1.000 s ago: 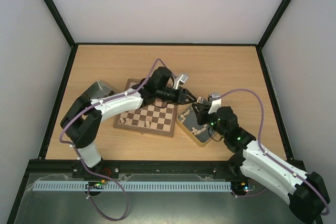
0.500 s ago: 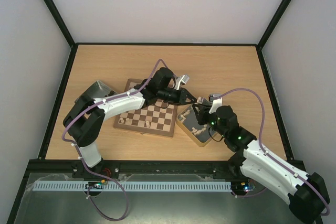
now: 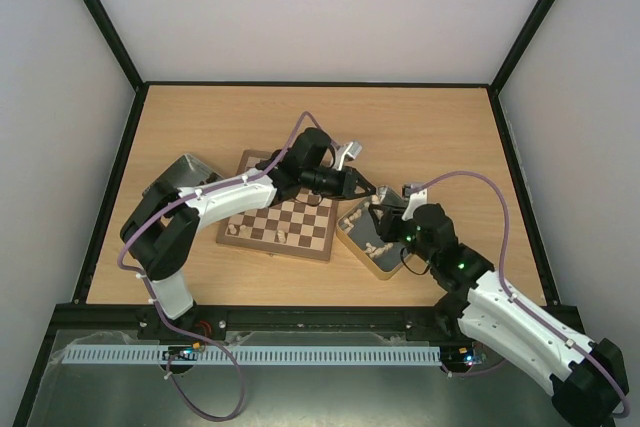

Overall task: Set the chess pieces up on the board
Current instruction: Pick up the chess piece from the storage box, then place the chess piece in the storage box.

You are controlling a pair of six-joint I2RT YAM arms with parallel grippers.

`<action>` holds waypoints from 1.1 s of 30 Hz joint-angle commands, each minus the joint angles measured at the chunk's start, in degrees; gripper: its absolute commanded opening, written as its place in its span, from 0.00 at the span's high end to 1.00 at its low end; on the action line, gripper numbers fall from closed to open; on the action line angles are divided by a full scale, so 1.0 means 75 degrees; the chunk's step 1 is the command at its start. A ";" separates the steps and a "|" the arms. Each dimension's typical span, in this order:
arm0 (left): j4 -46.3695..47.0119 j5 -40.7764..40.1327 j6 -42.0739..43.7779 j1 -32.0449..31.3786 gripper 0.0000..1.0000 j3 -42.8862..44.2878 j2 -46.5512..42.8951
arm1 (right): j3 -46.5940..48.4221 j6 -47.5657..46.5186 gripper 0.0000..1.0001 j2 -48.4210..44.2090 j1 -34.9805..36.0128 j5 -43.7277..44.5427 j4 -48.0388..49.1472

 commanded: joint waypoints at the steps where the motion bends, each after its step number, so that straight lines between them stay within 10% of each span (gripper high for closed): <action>1: 0.0072 0.0021 0.0095 -0.0007 0.97 0.0341 0.0011 | -0.0056 0.0079 0.69 -0.0120 0.0004 -0.0264 -0.0157; 13: -0.0072 -0.0226 0.0192 0.0003 0.98 0.0364 -0.0031 | 0.0132 0.0258 0.97 0.0063 -0.0007 -0.0007 -0.0491; 33: -0.2156 -0.1444 0.4231 -0.0686 0.98 0.0206 -0.0233 | 0.0981 0.3112 0.96 0.0790 -0.0431 0.2819 -0.3024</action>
